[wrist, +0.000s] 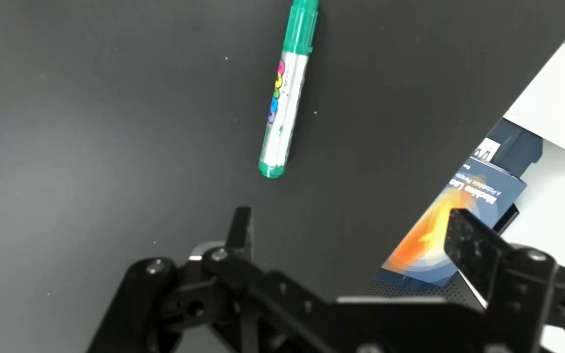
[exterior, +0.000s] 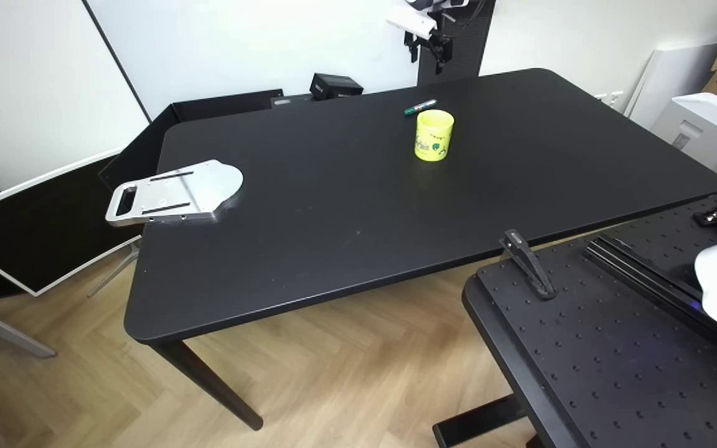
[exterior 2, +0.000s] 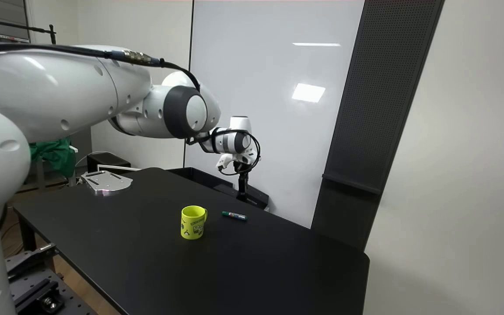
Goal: Pick up the marker and put it in the cup
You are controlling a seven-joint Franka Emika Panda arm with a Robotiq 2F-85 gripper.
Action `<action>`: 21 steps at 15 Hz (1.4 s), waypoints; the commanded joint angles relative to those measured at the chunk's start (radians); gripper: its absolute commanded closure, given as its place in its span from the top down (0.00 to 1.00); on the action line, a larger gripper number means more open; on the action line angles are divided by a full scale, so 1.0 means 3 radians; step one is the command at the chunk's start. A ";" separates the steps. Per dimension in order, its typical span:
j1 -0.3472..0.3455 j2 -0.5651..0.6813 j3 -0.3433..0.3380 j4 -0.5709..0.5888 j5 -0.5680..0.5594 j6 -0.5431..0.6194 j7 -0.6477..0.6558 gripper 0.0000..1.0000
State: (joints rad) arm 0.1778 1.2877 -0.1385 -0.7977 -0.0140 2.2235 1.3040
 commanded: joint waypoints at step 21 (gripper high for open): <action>-0.0221 0.0596 0.0224 0.0412 0.0210 0.0007 0.0330 0.73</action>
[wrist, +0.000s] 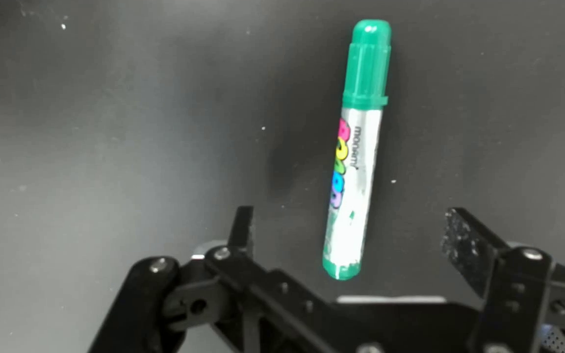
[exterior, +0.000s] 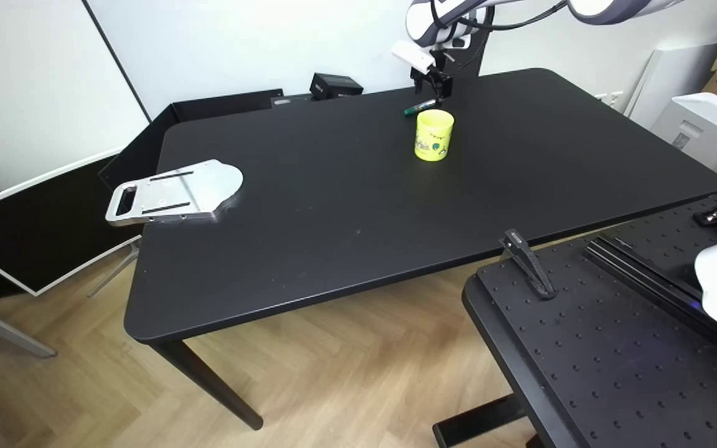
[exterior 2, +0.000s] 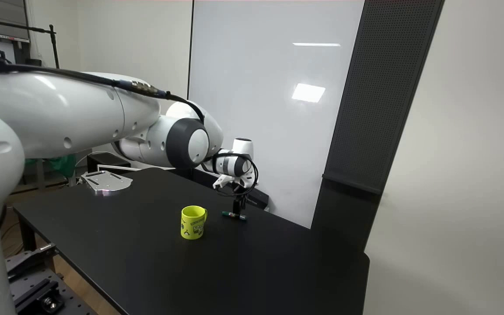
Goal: Pick up the marker and put it in the cup
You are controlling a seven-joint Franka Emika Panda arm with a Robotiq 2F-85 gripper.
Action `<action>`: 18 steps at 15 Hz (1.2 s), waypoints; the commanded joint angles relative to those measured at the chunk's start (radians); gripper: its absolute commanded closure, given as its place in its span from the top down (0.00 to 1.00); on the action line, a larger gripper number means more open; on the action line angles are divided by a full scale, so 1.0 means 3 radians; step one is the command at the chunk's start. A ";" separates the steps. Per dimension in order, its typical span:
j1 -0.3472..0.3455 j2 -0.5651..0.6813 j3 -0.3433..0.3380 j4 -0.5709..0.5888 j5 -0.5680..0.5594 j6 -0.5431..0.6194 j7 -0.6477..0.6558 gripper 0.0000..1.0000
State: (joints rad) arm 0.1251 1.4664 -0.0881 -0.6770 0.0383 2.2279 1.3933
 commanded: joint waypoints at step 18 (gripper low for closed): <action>-0.0194 -0.0044 0.0017 0.0310 0.0134 -0.0466 0.0064 0.05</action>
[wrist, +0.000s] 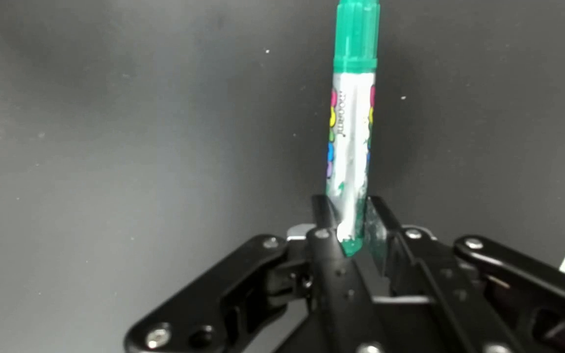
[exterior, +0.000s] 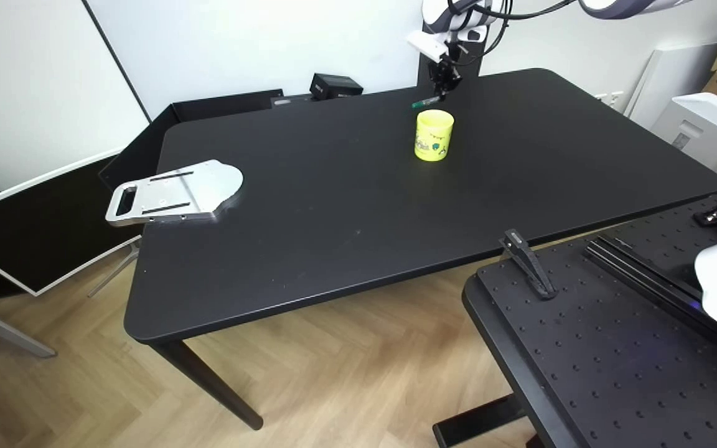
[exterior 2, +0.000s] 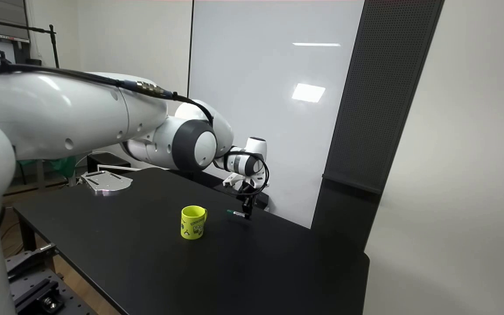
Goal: Pick up the marker and put it in the cup
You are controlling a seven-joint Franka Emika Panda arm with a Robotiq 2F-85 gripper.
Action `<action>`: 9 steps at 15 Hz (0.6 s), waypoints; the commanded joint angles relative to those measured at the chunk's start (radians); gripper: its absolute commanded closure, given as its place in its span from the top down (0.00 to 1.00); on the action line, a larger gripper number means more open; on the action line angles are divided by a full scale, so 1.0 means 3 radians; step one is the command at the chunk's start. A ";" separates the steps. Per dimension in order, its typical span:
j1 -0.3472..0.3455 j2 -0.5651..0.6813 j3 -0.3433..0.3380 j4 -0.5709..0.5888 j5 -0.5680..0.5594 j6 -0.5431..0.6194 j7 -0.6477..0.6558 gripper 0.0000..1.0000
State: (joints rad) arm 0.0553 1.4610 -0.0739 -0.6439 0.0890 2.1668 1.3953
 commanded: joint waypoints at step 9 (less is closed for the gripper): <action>0.0403 -0.0434 -0.0292 0.0344 -0.0580 -0.1040 -0.0248 0.05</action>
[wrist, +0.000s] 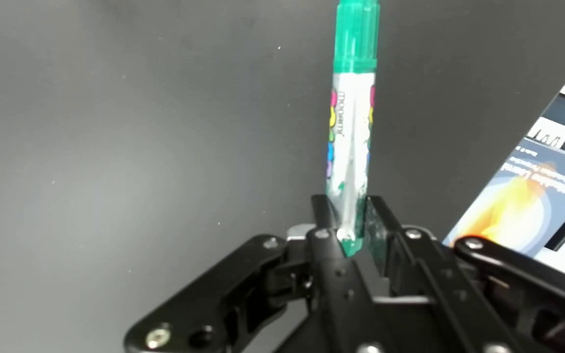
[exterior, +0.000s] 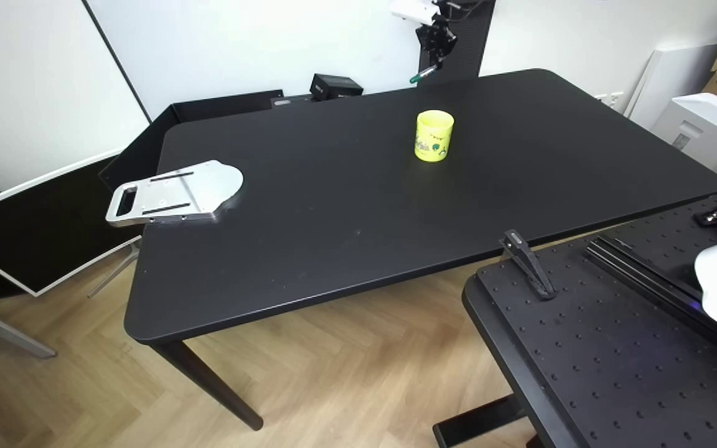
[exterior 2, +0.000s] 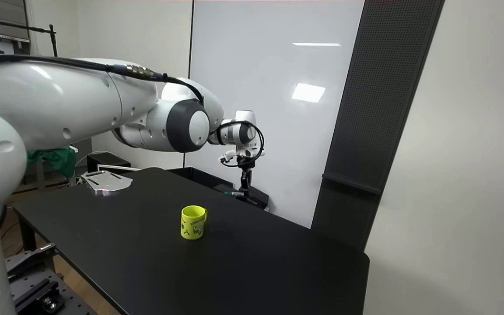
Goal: Pick up the marker and put it in the cup
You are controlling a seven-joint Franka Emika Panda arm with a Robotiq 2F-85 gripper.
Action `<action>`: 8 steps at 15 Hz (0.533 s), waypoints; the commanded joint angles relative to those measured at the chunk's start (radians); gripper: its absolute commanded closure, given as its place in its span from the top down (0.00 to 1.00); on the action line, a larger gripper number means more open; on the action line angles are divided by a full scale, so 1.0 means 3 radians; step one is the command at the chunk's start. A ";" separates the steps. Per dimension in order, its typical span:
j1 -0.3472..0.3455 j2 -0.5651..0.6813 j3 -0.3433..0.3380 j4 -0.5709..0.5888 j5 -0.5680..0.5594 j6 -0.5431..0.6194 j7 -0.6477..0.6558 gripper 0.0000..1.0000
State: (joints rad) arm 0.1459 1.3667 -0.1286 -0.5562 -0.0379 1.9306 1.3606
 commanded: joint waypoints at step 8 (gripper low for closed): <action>0.0456 -0.0289 -0.0401 0.0020 -0.0822 -0.0426 -0.0713 0.05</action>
State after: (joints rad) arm 0.2485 1.2941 -0.2106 -0.5508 -0.2256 1.8224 1.1995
